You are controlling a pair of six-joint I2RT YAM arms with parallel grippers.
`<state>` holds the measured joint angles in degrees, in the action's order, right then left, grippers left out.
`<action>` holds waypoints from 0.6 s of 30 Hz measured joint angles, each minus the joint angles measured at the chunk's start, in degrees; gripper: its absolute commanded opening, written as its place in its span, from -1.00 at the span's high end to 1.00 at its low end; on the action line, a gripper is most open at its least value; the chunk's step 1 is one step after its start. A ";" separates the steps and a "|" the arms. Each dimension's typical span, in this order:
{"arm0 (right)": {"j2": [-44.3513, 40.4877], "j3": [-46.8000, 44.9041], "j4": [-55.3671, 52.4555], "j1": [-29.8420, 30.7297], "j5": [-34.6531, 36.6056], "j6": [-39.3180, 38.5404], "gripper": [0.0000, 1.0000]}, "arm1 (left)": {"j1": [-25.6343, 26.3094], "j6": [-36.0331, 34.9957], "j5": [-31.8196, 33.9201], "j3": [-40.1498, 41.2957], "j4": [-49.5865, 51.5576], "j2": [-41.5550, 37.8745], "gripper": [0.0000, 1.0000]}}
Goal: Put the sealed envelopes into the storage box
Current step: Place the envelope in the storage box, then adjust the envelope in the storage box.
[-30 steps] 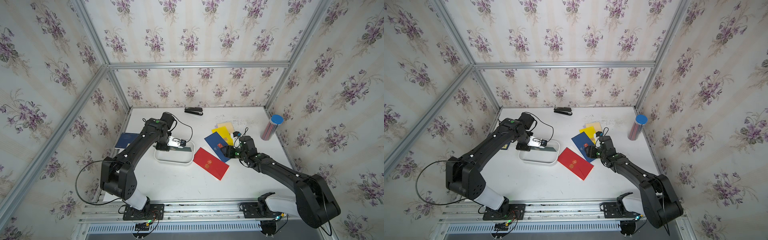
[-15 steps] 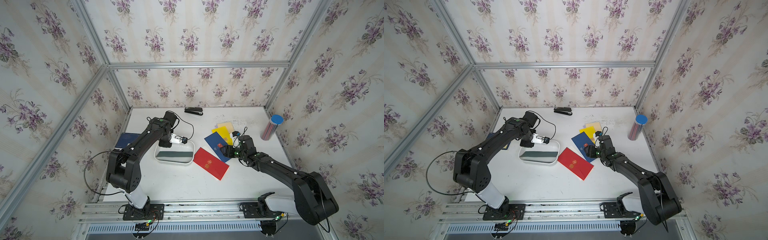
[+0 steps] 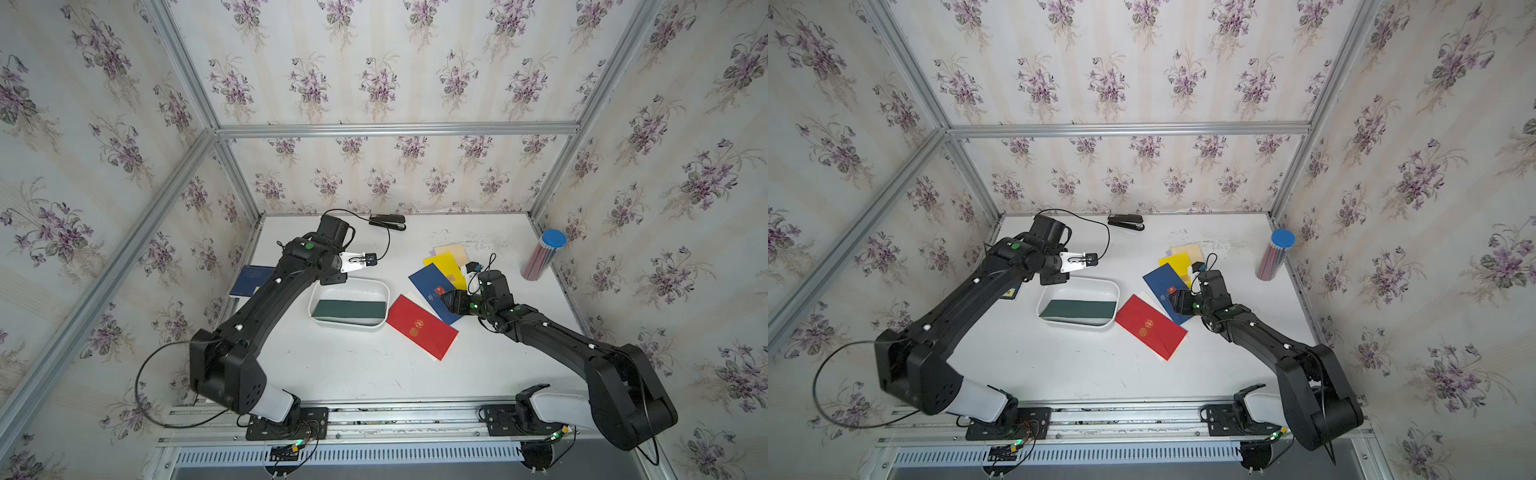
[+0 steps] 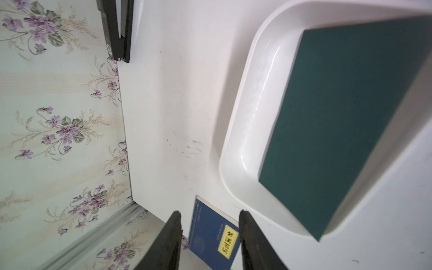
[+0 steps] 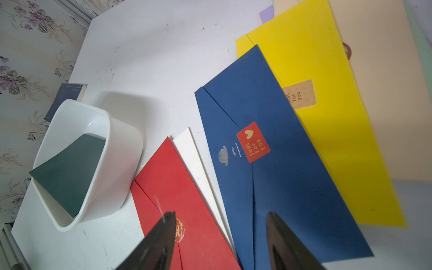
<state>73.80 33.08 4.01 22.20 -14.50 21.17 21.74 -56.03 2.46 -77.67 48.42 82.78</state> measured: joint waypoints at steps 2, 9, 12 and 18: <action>-1.16 0.02 0.52 1.22 -0.55 -0.07 -0.33 | 0.13 7.72 -0.87 3.04 -0.26 -4.07 0.01; -3.98 3.17 5.60 15.12 -0.92 -6.80 -0.61 | -2.80 41.57 3.13 2.23 3.98 -6.40 -0.86; -2.47 6.60 6.16 21.57 1.25 -13.20 -0.71 | -7.80 53.44 3.58 1.77 7.13 -6.43 -0.92; 5.42 15.47 3.98 31.12 3.32 -27.98 -0.72 | -17.03 65.22 -1.68 7.98 9.18 -12.00 -0.92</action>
<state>79.22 48.56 7.99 53.32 -11.18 -6.81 4.71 9.19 0.78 -69.69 57.60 70.78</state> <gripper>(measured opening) 0.867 0.963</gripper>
